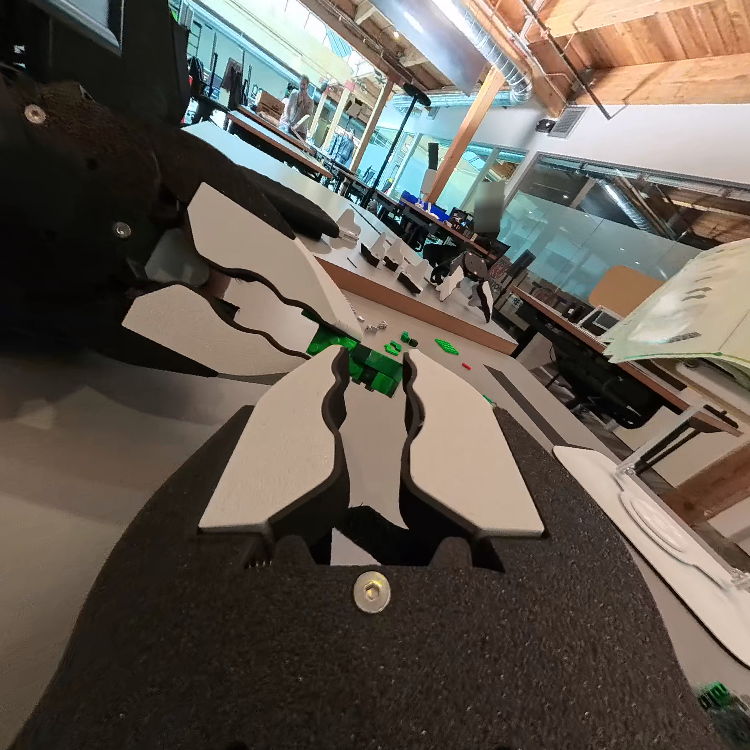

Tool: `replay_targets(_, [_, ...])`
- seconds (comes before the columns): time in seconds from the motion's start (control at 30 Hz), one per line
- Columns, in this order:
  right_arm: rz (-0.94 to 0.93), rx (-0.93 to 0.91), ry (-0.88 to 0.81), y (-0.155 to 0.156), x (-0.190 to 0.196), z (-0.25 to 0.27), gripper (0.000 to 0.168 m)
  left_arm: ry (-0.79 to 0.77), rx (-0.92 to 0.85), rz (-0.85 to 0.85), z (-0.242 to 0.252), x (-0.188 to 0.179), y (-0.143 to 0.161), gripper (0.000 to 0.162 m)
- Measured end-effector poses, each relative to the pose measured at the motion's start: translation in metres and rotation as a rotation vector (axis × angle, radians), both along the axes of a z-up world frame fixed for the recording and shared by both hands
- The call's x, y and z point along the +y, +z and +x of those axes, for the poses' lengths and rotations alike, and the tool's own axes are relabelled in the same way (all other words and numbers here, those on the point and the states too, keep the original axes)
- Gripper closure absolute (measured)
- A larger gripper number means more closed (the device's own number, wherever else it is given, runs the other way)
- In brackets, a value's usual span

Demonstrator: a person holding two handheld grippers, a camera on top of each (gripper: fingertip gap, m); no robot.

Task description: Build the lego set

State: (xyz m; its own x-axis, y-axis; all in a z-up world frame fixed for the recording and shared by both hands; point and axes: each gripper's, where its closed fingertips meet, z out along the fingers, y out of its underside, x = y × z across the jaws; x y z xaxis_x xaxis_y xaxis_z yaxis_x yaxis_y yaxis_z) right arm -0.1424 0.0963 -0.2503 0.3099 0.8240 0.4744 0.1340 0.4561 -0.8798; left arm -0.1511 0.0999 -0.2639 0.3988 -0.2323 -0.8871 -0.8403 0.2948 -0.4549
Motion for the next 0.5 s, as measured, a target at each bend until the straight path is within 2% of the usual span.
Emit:
replay_targets(0.2, [-0.081,0.058,0.029,0.006,0.002,0.003,0.142,-0.024,0.002,0.029,0.003,-0.003,0.004,0.144])
replay_targets(0.33, [-0.162,0.138,0.213,0.016,-0.019,0.004,0.135,-0.081,-0.020,0.042,0.009,-0.010,0.008,0.144])
replay_targets(0.5, [-0.364,0.209,0.298,0.023,-0.025,0.011,0.119,-0.100,-0.034,0.138,0.010,-0.018,0.022,0.145])
